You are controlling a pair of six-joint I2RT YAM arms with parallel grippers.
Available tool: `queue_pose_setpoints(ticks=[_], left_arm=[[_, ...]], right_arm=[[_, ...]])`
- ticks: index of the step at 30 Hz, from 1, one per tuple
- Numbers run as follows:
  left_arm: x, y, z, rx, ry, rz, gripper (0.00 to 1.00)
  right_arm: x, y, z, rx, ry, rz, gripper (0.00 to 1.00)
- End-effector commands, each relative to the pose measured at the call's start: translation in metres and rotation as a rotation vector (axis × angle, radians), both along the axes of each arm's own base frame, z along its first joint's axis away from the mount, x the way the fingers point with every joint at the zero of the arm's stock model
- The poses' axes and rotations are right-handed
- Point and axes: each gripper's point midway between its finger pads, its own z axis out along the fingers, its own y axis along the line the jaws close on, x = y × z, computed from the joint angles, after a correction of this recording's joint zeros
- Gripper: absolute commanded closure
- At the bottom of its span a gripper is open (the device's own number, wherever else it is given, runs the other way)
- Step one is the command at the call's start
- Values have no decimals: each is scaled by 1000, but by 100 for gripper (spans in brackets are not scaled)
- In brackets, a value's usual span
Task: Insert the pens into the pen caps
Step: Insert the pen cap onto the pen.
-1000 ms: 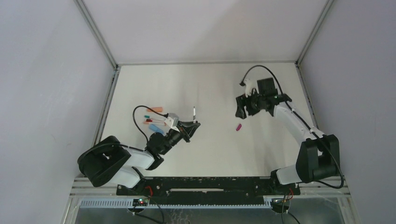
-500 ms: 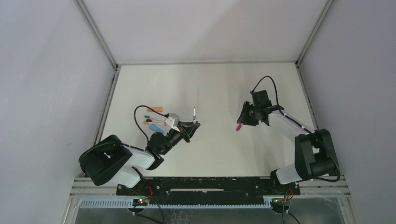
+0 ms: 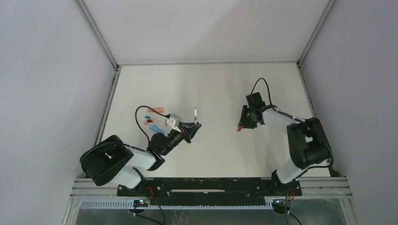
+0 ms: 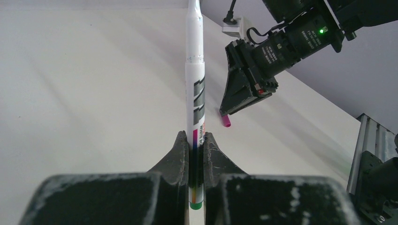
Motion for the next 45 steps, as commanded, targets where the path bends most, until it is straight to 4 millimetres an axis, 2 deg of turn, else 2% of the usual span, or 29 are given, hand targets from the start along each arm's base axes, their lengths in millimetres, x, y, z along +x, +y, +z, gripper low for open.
queue_pose_setpoints(ticks=[1, 5, 9, 11, 15, 21, 25, 28, 33, 35, 37, 39, 40, 45], left_arm=[[5, -2, 18, -36, -52, 2, 98], [4, -3, 18, -37, -52, -2, 98], [4, -2, 18, -36, -53, 1, 98], [4, -2, 18, -35, -52, 1, 98], [3, -1, 18, -36, -53, 2, 98], [2, 0, 18, -35, -53, -1, 98], [1, 1, 18, -34, -54, -4, 98], [1, 1, 17, -34, -54, -4, 98], [1, 0, 18, -35, -54, -8, 98], [1, -2, 18, -34, -53, -18, 98], [0, -6, 17, -35, -50, -38, 98], [-2, -13, 17, -37, -46, -73, 98], [-3, -17, 18, -39, -42, -93, 98], [-7, -33, 18, -53, -17, -174, 98]], right_arm=[[13, 5, 7, -25, -40, -4, 63], [12, 8, 0, -71, -25, 29, 66], [14, 5, -5, -187, -32, 95, 76], [14, 4, -7, -239, -34, 136, 78], [11, 10, -9, -292, -35, 230, 76], [8, 17, -15, -389, -25, 331, 64], [4, 19, -19, -400, -10, 351, 60], [1, 20, -21, -382, 6, 356, 64], [-2, 19, -27, -332, 47, 358, 77], [-4, 19, -28, -317, 59, 363, 78], [-4, 19, -28, -306, 62, 368, 73], [-4, 19, -27, -296, 61, 373, 63], [-4, 20, -26, -286, 60, 379, 62], [-6, 22, -23, -232, 74, 381, 79]])
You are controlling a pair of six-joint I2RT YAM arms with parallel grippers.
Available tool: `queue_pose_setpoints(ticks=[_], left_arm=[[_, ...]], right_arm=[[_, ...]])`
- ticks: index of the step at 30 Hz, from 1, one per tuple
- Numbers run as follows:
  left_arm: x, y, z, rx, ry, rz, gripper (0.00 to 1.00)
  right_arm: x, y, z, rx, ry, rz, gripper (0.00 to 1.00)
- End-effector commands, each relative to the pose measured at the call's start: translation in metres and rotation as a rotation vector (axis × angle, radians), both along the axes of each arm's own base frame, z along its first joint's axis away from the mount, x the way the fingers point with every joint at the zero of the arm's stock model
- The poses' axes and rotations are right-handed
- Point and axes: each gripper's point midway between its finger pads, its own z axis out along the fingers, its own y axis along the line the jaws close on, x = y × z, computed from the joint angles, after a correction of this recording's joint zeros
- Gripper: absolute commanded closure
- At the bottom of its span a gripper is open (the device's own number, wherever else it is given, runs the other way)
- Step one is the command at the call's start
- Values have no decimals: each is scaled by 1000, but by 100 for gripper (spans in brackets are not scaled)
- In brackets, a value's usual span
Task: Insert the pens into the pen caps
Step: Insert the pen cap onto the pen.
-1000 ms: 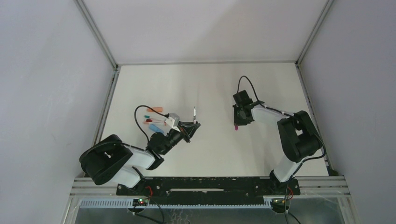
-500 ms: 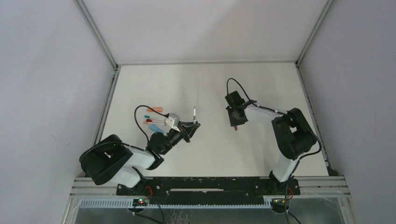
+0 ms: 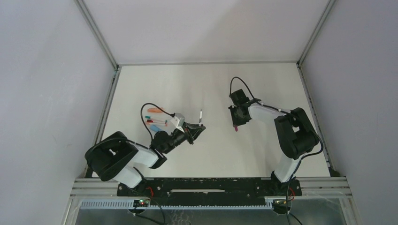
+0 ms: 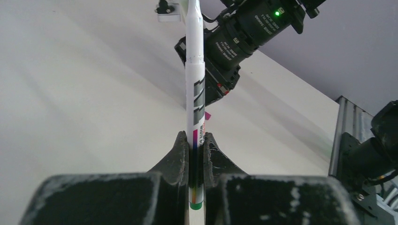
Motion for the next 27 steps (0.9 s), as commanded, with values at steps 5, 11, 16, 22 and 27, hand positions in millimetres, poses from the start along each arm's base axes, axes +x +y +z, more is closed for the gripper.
queue_pose_setpoints(ticks=[5, 11, 16, 22, 27], left_arm=[[-2, -25, 23, -79, -5, -114, 98], [-7, -31, 20, -102, 51, -155, 99], [-13, -44, 11, -125, 140, -213, 99], [-20, -61, 4, -132, 197, -266, 99], [-25, -76, -8, -129, 272, -315, 99]], right_arm=[[-20, 2, -14, 81, 138, 18, 96], [-14, 7, 4, 177, 111, 48, 100], [-8, 5, 21, 314, 88, 80, 100], [-1, -9, 28, 419, 105, 26, 100], [2, -14, 34, 558, 133, -6, 100]])
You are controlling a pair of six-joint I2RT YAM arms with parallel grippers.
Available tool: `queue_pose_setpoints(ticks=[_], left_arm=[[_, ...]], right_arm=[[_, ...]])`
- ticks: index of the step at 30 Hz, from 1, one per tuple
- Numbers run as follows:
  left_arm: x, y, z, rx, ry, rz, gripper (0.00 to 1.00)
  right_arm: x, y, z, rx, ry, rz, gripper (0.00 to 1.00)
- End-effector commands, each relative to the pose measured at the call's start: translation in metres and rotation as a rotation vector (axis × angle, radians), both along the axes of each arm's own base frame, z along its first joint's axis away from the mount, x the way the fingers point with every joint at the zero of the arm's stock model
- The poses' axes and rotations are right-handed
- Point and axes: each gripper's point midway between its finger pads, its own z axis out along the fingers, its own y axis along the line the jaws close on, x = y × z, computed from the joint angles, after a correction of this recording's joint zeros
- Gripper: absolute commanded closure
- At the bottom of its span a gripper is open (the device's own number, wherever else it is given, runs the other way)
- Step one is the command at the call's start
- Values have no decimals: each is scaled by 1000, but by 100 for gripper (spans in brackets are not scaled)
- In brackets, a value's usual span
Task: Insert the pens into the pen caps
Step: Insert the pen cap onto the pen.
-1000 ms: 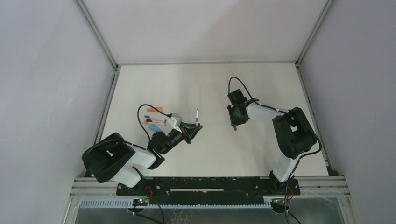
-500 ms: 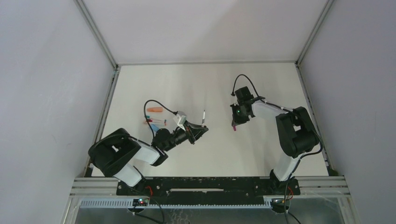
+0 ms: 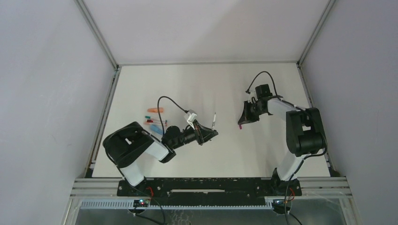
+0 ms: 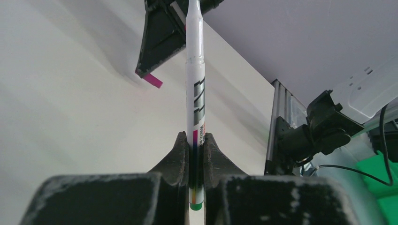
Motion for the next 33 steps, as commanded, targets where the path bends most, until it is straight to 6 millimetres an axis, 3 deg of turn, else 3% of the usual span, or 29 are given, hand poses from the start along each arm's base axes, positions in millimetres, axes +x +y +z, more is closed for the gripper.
queue_pose_setpoints(ticks=[1, 8, 16, 24, 33], left_arm=[[-5, -21, 7, -48, 45, -74, 99], [-12, -42, -11, -48, 167, -127, 100], [-35, -74, -37, -77, 394, -200, 100], [-41, -87, -39, -129, 527, -206, 100], [-33, -98, -46, -153, 588, -194, 100]], right_arm=[[0, 7, 20, 174, -9, 10, 100], [9, 4, 44, 357, -41, -46, 100], [16, 13, 61, 477, -102, -65, 100], [22, 19, 85, 567, -219, -80, 100], [19, 23, 79, 620, -191, -107, 100]])
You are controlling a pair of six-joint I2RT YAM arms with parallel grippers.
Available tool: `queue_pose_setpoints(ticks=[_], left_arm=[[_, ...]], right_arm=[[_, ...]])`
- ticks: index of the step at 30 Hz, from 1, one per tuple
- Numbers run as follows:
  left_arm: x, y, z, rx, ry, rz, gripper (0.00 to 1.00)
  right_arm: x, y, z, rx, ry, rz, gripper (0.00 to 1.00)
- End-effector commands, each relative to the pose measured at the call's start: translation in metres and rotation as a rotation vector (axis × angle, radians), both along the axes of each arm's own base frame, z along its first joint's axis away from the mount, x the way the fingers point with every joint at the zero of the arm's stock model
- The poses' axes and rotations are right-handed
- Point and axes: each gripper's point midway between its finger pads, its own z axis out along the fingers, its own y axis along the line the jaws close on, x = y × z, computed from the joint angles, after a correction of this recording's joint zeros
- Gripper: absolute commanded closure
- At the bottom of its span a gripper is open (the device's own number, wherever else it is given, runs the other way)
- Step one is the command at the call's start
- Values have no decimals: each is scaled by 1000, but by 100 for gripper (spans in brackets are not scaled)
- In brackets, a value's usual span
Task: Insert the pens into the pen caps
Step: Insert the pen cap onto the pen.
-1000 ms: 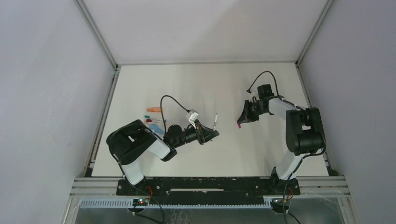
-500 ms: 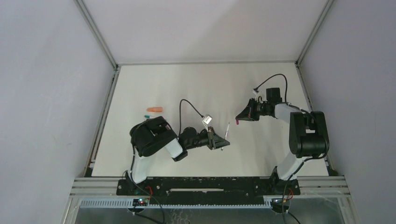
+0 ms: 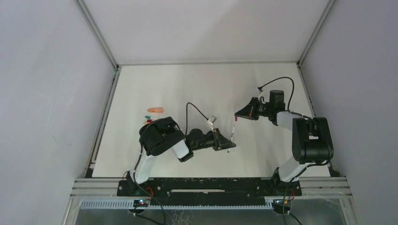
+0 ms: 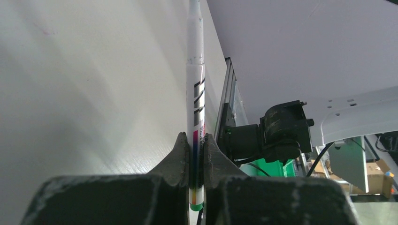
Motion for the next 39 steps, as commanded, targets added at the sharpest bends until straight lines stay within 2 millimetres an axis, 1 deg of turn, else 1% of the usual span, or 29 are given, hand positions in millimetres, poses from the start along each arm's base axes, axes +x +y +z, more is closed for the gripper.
queue_pose_setpoints(ticks=[1, 10, 15, 25, 39], left_arm=[[6, -10, 15, -66, 4, 12, 100], [12, -14, 12, -69, 11, 23, 100], [15, -11, 11, -64, 14, 40, 100], [23, -9, 18, -77, -4, 57, 100], [26, -7, 24, -86, -21, 64, 100]], right_arm=[[6, 3, 13, 48, -43, -1, 100], [3, 7, 12, 65, -27, 8, 100], [1, 8, 8, 62, -16, 12, 100], [-3, 15, 5, 54, -10, 35, 100], [-3, 14, 1, 42, -3, 32, 100]])
